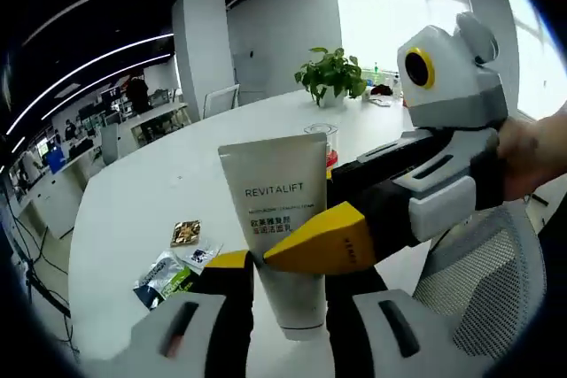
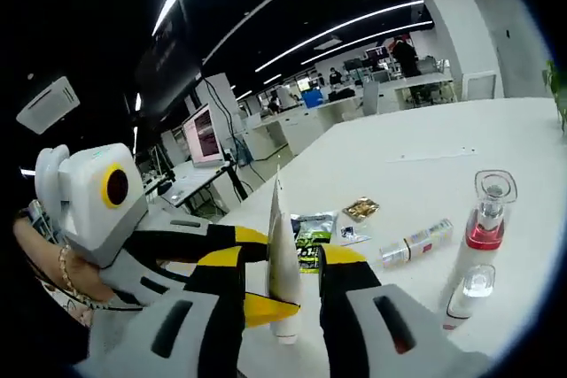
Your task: Arrange the skincare products in the storage area until every visible bottle or jar stands upright without overlapping.
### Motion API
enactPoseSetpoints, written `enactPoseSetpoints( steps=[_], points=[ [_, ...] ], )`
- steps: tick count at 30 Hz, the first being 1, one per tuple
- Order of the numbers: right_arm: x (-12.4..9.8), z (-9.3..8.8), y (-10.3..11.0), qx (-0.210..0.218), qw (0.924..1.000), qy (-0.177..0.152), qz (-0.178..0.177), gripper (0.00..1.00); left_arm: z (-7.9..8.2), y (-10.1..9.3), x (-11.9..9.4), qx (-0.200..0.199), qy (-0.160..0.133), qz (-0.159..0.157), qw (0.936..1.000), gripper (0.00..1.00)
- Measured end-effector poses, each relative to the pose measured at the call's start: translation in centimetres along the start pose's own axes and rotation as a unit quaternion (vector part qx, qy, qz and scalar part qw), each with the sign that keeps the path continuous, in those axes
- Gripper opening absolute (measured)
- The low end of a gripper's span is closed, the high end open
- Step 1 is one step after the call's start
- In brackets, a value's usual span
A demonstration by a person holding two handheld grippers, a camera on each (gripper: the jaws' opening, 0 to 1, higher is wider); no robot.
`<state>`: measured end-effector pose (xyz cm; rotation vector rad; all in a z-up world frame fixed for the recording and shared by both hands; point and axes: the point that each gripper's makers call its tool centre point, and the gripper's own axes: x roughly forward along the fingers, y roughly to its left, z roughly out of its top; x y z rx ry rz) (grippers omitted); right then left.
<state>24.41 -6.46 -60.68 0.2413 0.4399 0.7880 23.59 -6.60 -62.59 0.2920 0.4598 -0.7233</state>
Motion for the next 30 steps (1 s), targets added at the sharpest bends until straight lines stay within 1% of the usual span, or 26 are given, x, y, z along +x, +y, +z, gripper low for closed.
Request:
enactPoseSetpoints(
  steps=[2,3,4,5,7,8,10,12,14,16,18,19,20,21,22,23,24,25,26,27,28,29,30],
  points=[
    [-0.1,-0.2,0.0,0.008,1.0000,0.000,0.001,0.23,0.1,-0.1,-0.4,0.009,0.000,0.002,1.0000,0.26],
    [-0.4,-0.4,0.4,0.028,0.9996,0.002,0.008,0.20,0.2,-0.4,-0.7,0.020,0.001,0.003,0.9998,0.26],
    [-0.5,-0.5,0.4,0.040,0.9991,0.003,0.010,0.18,0.3,-0.5,-0.9,0.028,0.000,0.004,0.9996,0.26],
    [-0.4,-0.7,0.6,0.044,0.9988,0.003,0.022,0.16,0.3,-0.8,-1.0,0.033,0.002,0.004,0.9994,0.26],
    [-0.7,-0.7,0.7,0.033,0.9993,-0.003,0.019,0.15,0.2,-0.9,-1.3,0.043,0.003,0.007,0.9990,0.26],
    [-1.0,-0.8,1.3,0.030,0.9993,-0.005,0.020,0.14,0.2,-0.9,-1.4,0.047,0.003,0.007,0.9989,0.26],
    [-1.2,-0.8,1.5,0.022,0.9995,-0.005,0.022,0.13,0.4,-1.6,-1.7,0.047,0.003,0.004,0.9989,0.27],
    [-1.4,-0.9,1.6,0.010,0.9996,-0.006,0.024,0.12,0.4,-1.7,-1.8,0.044,-0.001,-0.002,0.9990,0.28],
    [-1.6,-1.0,1.6,0.007,0.9997,-0.006,0.024,0.11,0.4,-2.1,-1.9,0.056,-0.005,-0.011,0.9984,0.29],
    [-1.7,-1.1,1.6,0.004,0.9997,-0.003,0.024,0.10,0.5,-2.5,-1.8,0.084,-0.010,-0.026,0.9961,0.31],
    [-1.9,-1.4,1.6,-0.003,0.9995,-0.002,0.031,0.10,0.4,-2.6,-2.1,0.083,-0.009,-0.032,0.9960,0.31],
    [-2.0,-1.5,1.6,-0.010,0.9993,0.001,0.036,0.09,0.2,-2.8,-2.3,0.078,-0.005,-0.044,0.9959,0.32],
    [-2.0,-1.6,1.5,-0.017,0.9992,0.005,0.037,0.09,0.0,-2.8,-2.4,0.075,-0.002,-0.050,0.9959,0.32],
    [-2.0,-1.8,1.5,-0.030,0.9987,0.010,0.041,0.09,-0.4,-2.8,-2.6,0.077,0.005,-0.061,0.9951,0.32],
    [-2.1,-1.8,1.5,-0.034,0.9985,0.011,0.042,0.09,-0.8,-2.8,-2.8,0.079,0.012,-0.071,0.9943,0.34],
    [-2.1,-1.9,1.4,-0.050,0.9976,0.015,0.046,0.09,-1.2,-2.1,-3.1,0.083,0.013,-0.071,0.9939,0.36],
    [-2.2,-2.0,1.4,-0.057,0.9970,0.017,0.048,0.09,-1.4,-1.9,-3.4,0.089,0.016,-0.080,0.9927,0.37],
    [-2.3,-2.3,1.4,-0.089,0.9939,0.030,0.059,0.09,-1.6,-1.7,-3.9,0.085,0.020,-0.092,0.9919,0.39],
    [-2.4,-2.4,1.5,-0.104,0.9920,0.036,0.062,0.09,-1.6,-1.5,-4.1,0.084,0.020,-0.098,0.9914,0.40],
    [-2.4,-2.8,1.8,-0.130,0.9878,0.047,0.073,0.09,-1.4,-0.9,-4.6,0.084,0.017,-0.107,0.9905,0.41],
    [-2.5,-3.0,1.9,-0.144,0.9850,0.053,0.079,0.09,-1.1,-0.7,-4.8,0.087,0.013,-0.112,0.9897,0.41],
    [-2.5,-3.3,2.1,-0.158,0.9818,0.059,0.087,0.09,-0.7,-0.6,-5.1,0.095,0.013,-0.121,0.9881,0.41],
    [-2.5,-3.6,2.3,-0.168,0.9790,0.065,0.096,0.09,-0.2,-0.8,-5.6,0.109,0.016,-0.141,0.9838,0.40]
  ],
)
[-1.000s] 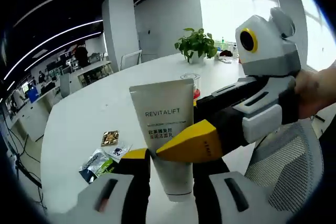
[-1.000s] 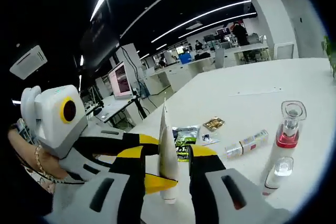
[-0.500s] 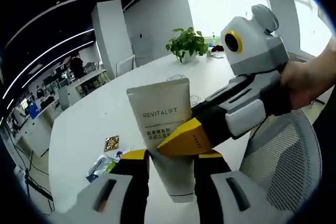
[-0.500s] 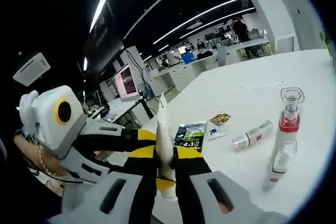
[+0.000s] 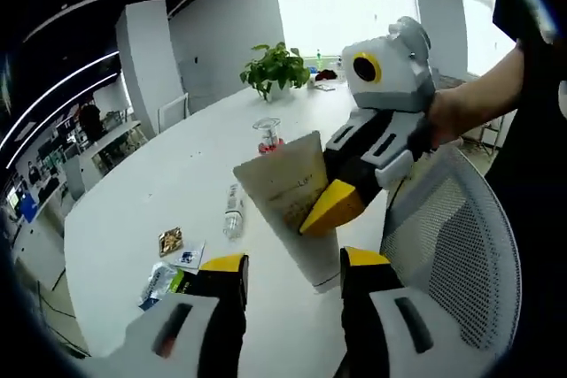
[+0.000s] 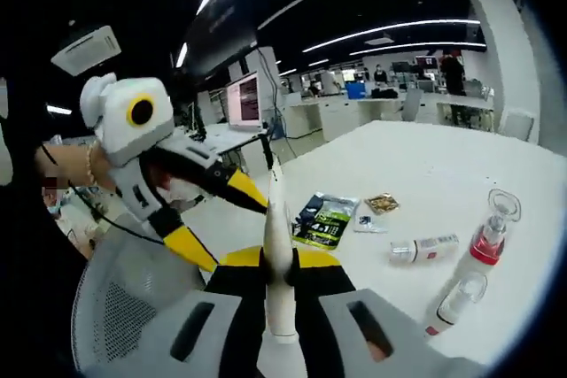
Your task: Arrange the skincare products in the storage area until every visible bottle or jar stands upright without overlapping.
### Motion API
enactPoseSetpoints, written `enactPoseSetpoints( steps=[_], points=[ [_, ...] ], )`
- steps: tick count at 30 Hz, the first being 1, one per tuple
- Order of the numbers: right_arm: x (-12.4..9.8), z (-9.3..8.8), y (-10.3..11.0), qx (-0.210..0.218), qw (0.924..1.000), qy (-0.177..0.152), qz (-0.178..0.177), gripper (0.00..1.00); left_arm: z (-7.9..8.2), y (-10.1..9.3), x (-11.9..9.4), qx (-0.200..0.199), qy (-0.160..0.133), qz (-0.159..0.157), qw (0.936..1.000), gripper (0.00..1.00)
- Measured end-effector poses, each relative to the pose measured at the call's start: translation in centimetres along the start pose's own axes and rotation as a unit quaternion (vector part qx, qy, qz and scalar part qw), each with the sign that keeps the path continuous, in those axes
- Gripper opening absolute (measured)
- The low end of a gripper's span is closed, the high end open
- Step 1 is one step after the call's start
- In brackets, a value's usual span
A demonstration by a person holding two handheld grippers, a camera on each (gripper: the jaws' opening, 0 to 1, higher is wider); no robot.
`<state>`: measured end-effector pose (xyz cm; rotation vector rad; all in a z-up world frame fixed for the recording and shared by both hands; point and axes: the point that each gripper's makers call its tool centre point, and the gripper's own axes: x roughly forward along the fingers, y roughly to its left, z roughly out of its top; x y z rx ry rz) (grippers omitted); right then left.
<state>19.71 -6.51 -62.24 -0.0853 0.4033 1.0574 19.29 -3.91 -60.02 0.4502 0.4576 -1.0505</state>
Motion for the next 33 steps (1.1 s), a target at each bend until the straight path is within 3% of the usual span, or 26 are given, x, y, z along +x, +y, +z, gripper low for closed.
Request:
enactPoseSetpoints(
  steps=[2,6,8,11,18,20,25,33],
  points=[
    [0.1,-0.3,0.8,-0.027,0.9993,0.008,0.023,0.09,0.6,-0.5,-0.6,0.039,0.007,-0.037,0.9985,0.36],
    [0.4,-0.6,2.6,-0.071,0.9951,0.022,0.065,0.09,1.2,-0.8,-1.1,0.087,0.030,-0.062,0.9938,0.34],
    [0.5,-0.6,3.1,-0.079,0.9940,0.026,0.072,0.09,1.1,-1.2,-1.2,0.106,0.046,-0.082,0.9899,0.32],
    [0.6,-0.6,3.7,-0.087,0.9921,0.029,0.085,0.09,1.8,-2.0,-0.9,0.119,0.047,-0.096,0.9871,0.30],
    [0.5,0.0,4.6,-0.111,0.9876,0.029,0.107,0.08,1.9,-3.9,-0.1,0.183,0.068,-0.138,0.9709,0.20],
    [0.5,-0.2,4.6,-0.120,0.9864,0.033,0.107,0.08,2.0,-3.9,0.1,0.193,0.074,-0.132,0.9696,0.20],
    [0.1,-0.9,4.8,-0.126,0.9849,0.040,0.112,0.09,1.2,-4.7,0.0,0.206,0.092,-0.170,0.9593,0.13],
    [-0.4,-1.1,5.0,-0.102,0.9872,0.036,0.118,0.13,1.6,-5.3,0.0,0.186,0.098,-0.197,0.9578,0.09]
  ],
)
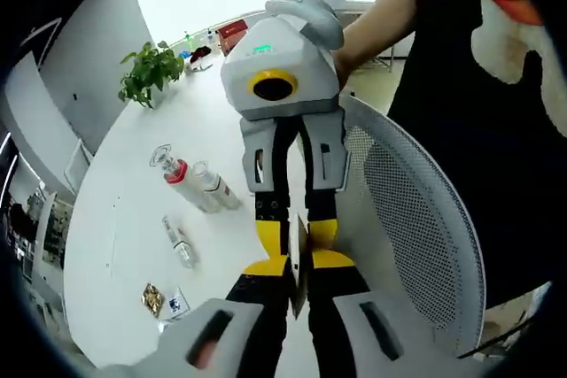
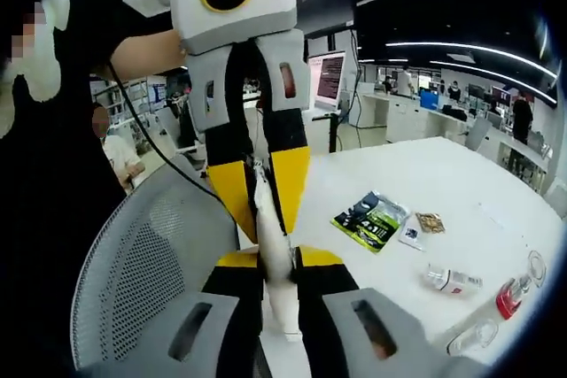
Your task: Arrange the skincare products in the storage area until every visible bottle or jar stands upright without overlapping.
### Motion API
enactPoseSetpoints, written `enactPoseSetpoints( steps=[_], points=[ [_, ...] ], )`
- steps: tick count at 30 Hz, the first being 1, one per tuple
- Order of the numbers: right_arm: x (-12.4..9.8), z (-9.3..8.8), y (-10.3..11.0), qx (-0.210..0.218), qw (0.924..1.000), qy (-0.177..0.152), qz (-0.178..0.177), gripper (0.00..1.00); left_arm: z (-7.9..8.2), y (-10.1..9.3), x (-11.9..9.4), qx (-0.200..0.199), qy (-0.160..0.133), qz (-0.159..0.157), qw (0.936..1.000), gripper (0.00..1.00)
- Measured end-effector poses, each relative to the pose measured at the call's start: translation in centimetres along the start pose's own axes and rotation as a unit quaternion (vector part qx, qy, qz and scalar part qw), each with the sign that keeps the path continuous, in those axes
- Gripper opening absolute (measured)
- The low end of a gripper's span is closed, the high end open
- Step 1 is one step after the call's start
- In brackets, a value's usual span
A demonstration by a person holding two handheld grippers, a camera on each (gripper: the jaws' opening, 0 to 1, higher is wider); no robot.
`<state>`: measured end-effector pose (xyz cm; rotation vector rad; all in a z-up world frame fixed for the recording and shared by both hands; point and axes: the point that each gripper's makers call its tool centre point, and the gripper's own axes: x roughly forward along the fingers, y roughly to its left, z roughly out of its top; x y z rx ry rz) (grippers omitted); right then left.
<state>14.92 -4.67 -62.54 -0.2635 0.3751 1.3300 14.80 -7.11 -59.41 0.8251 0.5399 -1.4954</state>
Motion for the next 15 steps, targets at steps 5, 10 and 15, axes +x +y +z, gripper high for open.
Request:
enactPoseSetpoints(
  steps=[5,10,15],
  points=[
    [-0.3,-0.2,-0.2,0.017,0.9997,-0.014,-0.008,0.17,1.3,0.5,-0.4,-0.030,-0.021,-0.007,0.9993,0.06],
    [0.2,-1.1,-0.1,0.018,0.9998,-0.003,-0.013,0.18,1.0,-0.1,0.7,-0.015,-0.003,-0.016,0.9997,0.05],
    [0.8,-2.1,0.0,0.029,0.9996,0.002,-0.006,0.21,0.9,0.0,0.5,-0.021,-0.005,-0.020,0.9996,0.05]
  ],
)
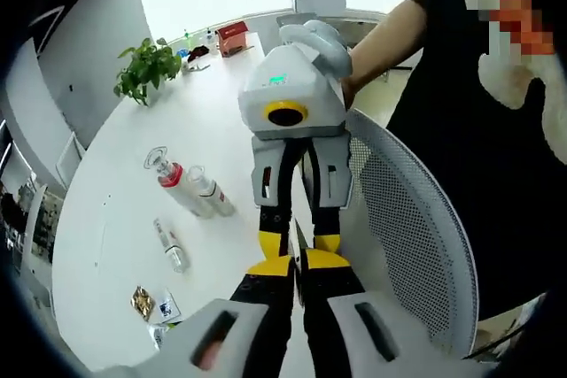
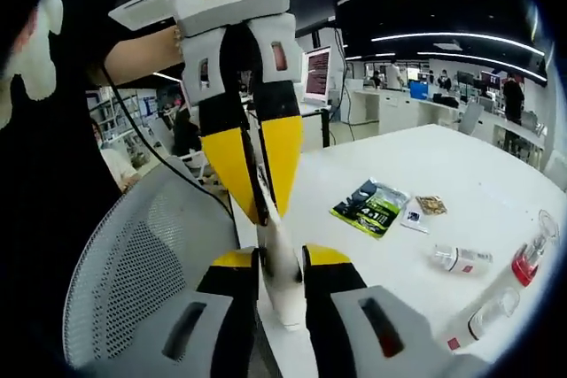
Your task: Arrange the skincare products in the storage area until every visible bottle or jar stands upright without overlapping.
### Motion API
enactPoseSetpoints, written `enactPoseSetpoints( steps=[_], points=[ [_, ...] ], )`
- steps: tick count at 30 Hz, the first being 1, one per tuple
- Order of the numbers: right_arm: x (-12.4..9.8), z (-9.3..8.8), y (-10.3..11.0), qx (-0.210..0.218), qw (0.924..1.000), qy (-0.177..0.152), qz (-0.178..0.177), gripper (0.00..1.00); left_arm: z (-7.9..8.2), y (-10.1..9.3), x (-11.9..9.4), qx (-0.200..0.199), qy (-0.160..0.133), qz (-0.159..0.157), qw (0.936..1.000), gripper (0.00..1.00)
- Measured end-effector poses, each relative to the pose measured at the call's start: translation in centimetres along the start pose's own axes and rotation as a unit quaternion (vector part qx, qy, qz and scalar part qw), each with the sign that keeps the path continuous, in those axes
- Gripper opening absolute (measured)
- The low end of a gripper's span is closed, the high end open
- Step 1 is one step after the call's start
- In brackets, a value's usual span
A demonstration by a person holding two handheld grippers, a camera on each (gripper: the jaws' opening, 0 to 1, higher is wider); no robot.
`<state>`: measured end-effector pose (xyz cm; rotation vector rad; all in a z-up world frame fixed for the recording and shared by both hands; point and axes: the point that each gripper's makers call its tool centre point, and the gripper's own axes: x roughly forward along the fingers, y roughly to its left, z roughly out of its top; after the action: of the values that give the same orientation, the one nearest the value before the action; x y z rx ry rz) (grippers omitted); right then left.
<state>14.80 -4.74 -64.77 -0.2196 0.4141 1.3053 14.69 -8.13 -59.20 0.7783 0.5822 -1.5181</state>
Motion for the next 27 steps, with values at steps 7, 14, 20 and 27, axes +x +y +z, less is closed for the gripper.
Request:
enactPoseSetpoints(
  steps=[7,14,20,27],
  points=[
    [0.9,-1.8,-0.7,0.011,0.9997,0.022,-0.009,0.21,0.5,0.4,-0.4,-0.007,-0.013,0.006,0.9999,0.05],
    [0.7,-1.6,0.0,-0.001,0.9997,0.025,0.004,0.14,0.8,0.6,-0.2,0.005,-0.028,0.004,0.9996,0.07],
    [0.2,-2.1,0.0,-0.003,0.9996,0.027,0.003,0.12,0.5,0.2,0.6,0.010,-0.023,-0.001,0.9997,0.11],
    [0.1,-1.6,-0.7,-0.029,0.9990,0.033,-0.002,0.12,-1.2,0.1,2.1,0.039,0.025,0.003,0.9989,0.18]
  ],
)
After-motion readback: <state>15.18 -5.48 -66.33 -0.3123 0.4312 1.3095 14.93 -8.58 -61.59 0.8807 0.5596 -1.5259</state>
